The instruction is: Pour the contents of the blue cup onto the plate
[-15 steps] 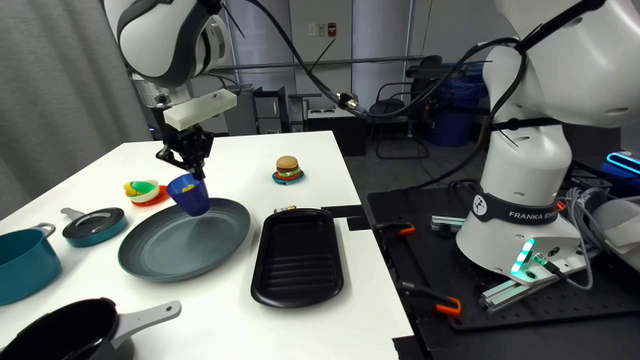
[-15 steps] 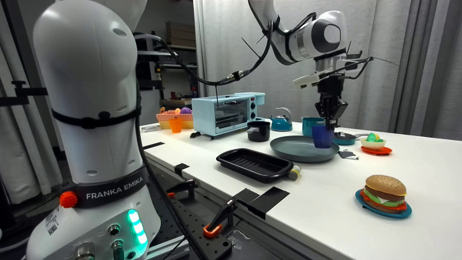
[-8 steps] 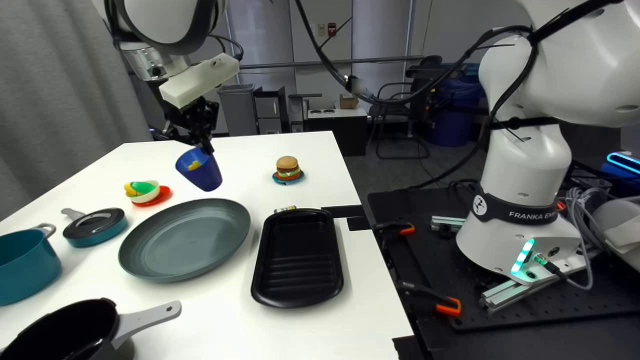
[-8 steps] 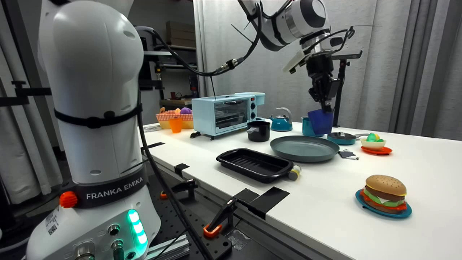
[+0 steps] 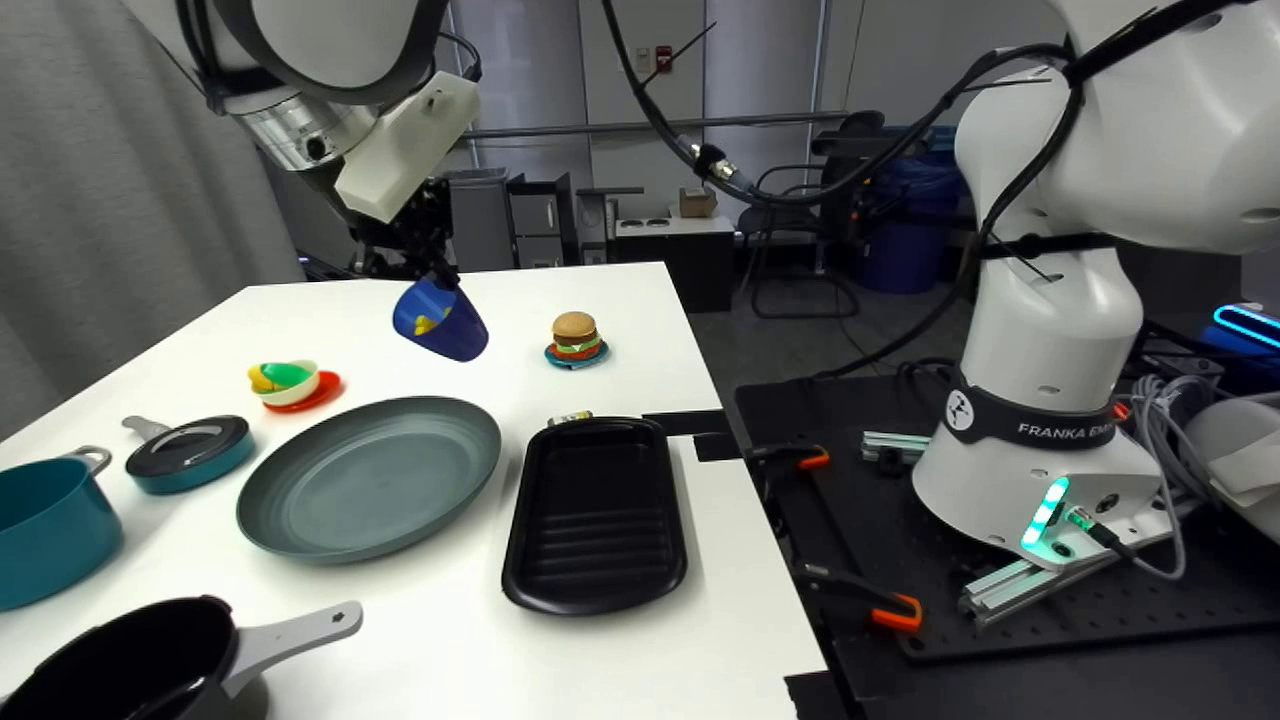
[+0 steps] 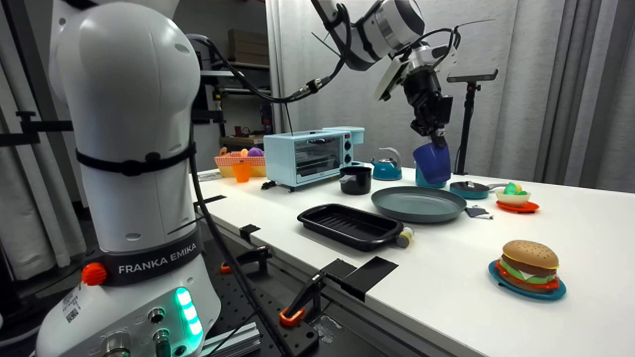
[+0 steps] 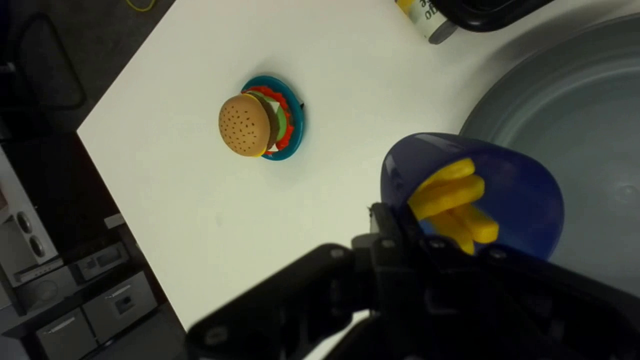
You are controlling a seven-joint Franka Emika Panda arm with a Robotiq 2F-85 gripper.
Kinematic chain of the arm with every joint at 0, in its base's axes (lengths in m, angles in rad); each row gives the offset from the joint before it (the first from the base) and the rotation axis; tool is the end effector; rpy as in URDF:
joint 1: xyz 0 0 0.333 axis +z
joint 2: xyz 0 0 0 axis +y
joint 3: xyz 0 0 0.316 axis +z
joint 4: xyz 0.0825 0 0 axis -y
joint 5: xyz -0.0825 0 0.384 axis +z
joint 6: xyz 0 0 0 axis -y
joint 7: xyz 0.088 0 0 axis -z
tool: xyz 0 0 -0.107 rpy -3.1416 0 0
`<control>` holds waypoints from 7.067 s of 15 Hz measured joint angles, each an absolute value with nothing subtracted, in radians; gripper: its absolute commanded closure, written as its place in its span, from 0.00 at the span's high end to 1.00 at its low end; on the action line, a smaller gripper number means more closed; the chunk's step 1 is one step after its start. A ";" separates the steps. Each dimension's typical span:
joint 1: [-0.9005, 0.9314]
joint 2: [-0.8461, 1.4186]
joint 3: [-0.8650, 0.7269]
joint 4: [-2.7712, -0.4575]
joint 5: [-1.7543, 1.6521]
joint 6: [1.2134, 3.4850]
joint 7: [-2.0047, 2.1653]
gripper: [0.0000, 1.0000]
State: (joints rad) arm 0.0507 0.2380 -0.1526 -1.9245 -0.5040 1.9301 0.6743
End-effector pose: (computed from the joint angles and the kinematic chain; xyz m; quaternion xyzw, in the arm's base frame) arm 0.5792 -0.0894 0.3604 0.9295 -0.2570 -0.0404 0.2613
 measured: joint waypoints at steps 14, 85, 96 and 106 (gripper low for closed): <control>0.078 0.456 -0.131 -1.711 -0.770 1.815 0.595 0.01; 0.271 0.904 -0.093 -1.216 -1.359 1.046 0.199 0.01; 0.231 0.886 -0.069 -1.173 -1.277 1.041 0.237 0.01; 0.183 0.721 -0.049 -1.147 -0.951 1.041 0.465 0.01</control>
State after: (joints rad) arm 0.1826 0.7211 -0.0486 -1.1469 -0.9507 1.0408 0.4653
